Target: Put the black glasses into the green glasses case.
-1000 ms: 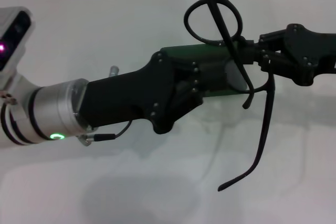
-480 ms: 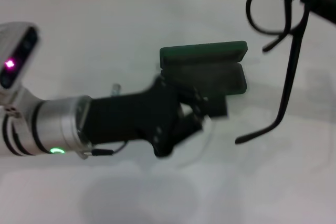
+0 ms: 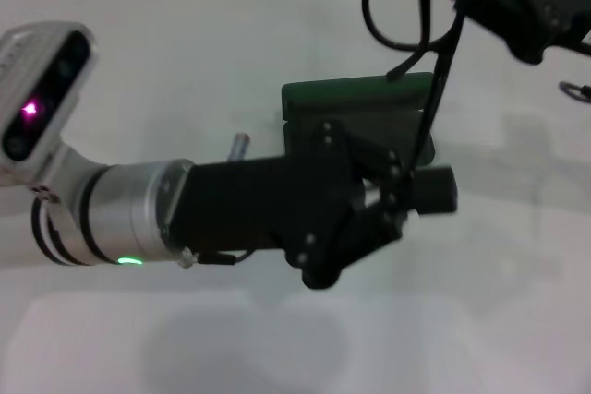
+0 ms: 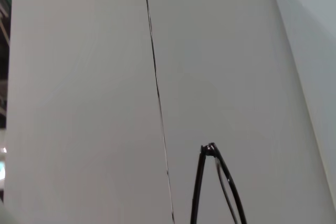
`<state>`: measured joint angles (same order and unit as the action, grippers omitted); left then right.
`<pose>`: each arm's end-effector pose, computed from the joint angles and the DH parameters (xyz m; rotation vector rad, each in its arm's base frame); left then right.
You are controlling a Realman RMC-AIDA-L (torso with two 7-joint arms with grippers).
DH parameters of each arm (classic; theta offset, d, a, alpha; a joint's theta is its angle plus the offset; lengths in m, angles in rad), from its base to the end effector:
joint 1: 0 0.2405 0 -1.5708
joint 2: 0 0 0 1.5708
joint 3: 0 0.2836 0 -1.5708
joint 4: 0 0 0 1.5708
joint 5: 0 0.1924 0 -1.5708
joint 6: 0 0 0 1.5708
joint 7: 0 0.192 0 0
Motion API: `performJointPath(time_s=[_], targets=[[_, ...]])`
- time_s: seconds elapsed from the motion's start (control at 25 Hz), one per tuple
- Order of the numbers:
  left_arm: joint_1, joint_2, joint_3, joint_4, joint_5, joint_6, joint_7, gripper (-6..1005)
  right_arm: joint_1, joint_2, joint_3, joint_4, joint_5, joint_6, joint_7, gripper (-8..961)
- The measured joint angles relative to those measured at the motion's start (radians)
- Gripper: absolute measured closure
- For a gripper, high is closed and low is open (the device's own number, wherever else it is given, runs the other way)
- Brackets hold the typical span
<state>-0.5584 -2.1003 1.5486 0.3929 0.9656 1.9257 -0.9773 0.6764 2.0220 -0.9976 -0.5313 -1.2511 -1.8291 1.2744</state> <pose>-0.1245 0.2499 -0.0666 2.4903 0.0417 1.6246 0.1129 0.3456 0.0026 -2.6505 0.1067 1.5992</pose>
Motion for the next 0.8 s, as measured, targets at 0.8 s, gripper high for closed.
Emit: performJointPath(time_s=[0.8], targets=[[0.039,0.0,-0.005,-0.098,-0.227,0.0,-0.034,982,-0.011,0.001,-0.246,-0.006,-0.001,0.121,-0.033,926]])
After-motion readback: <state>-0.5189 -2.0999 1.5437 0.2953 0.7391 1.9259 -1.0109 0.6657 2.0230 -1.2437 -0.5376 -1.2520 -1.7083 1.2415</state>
